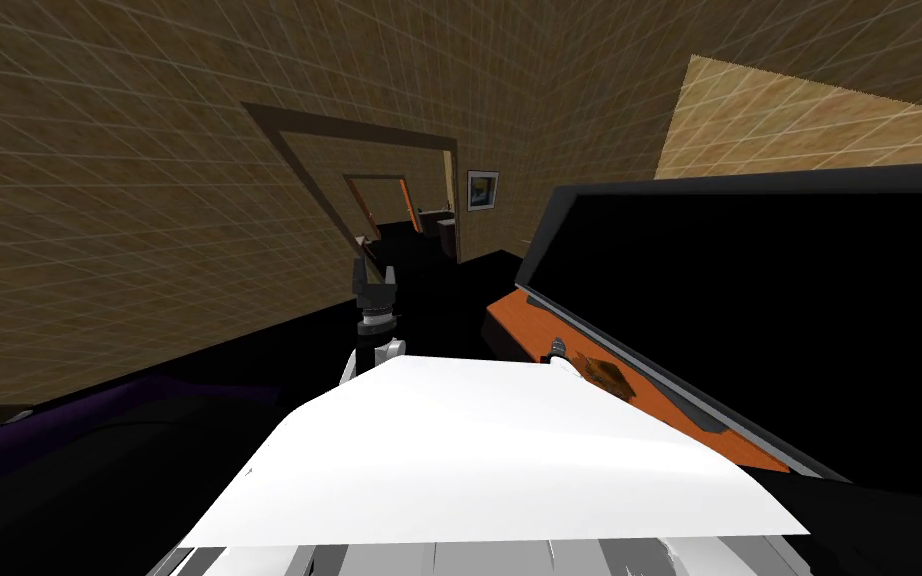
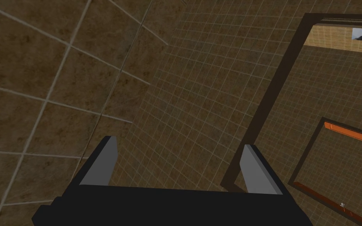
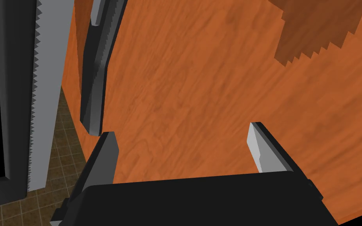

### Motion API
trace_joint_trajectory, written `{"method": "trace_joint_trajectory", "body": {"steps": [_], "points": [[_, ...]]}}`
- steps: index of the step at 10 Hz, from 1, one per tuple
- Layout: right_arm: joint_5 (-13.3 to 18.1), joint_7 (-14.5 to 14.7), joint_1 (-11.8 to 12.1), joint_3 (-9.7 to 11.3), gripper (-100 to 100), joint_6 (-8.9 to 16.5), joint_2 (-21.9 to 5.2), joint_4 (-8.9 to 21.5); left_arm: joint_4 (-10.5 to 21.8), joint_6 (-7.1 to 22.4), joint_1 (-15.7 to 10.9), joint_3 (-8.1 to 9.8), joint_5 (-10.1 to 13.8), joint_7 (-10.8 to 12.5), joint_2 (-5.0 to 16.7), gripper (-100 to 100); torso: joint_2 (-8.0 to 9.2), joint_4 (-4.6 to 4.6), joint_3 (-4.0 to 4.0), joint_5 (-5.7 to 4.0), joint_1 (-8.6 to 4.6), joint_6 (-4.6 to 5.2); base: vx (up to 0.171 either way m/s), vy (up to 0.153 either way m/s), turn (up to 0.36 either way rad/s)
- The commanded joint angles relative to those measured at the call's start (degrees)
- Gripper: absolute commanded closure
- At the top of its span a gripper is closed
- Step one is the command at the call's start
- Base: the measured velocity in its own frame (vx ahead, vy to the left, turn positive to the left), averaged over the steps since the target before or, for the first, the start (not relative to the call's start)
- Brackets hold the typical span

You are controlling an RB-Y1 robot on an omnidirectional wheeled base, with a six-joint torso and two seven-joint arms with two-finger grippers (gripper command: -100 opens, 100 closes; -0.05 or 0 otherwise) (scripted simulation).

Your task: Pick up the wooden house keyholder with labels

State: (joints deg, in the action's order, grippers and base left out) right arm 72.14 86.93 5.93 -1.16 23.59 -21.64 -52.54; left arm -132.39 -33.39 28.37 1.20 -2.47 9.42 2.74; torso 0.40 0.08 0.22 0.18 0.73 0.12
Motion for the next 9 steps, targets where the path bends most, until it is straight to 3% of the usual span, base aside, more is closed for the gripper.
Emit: {"method": "trace_joint_trajectory", "body": {"steps": [1,4,5,7,9], "points": [[-0.3,2.1,-1.8,-2.2,-100,1.3,1.9,-0.8,0.0,0.0,0.0,0.0,0.0,0.0,0.0,0,0.0,0.0,0.0,0.0,0.0,0.0,-0.092,0.251,0.126],[0.1,4.9,-3.4,-4.8,-100,2.6,4.4,-2.6,0.0,0.0,0.0,0.0,0.0,0.0,0.0,0,-0.12,-0.02,-0.06,0.01,-0.06,0.01,-0.03,0.176,0.099],[0.2,3.9,-1.7,-3.5,-100,0.3,2.8,-2.1,0.0,0.0,0.0,0.0,0.0,0.0,0.0,0,-0.13,-0.02,-0.07,-0.01,-0.13,0.01,0.002,0.081,-0.02],[0.0,2.7,-0.5,-2.2,-100,-0.9,1.3,-1.2,0.0,0.0,0.0,0.02,0.0,0.0,0.0,0,-0.23,-0.06,-0.13,-0.14,-0.84,0.08,0.023,-0.074,-0.095],[-0.3,0.6,1.7,0.1,-100,-2.7,-1.3,0.4,0.0,0.0,0.0,0.04,0.0,0.0,0.0,0,-0.28,-0.07,-0.17,-0.29,-1.55,0.12,0.042,-0.209,-0.155]]}}
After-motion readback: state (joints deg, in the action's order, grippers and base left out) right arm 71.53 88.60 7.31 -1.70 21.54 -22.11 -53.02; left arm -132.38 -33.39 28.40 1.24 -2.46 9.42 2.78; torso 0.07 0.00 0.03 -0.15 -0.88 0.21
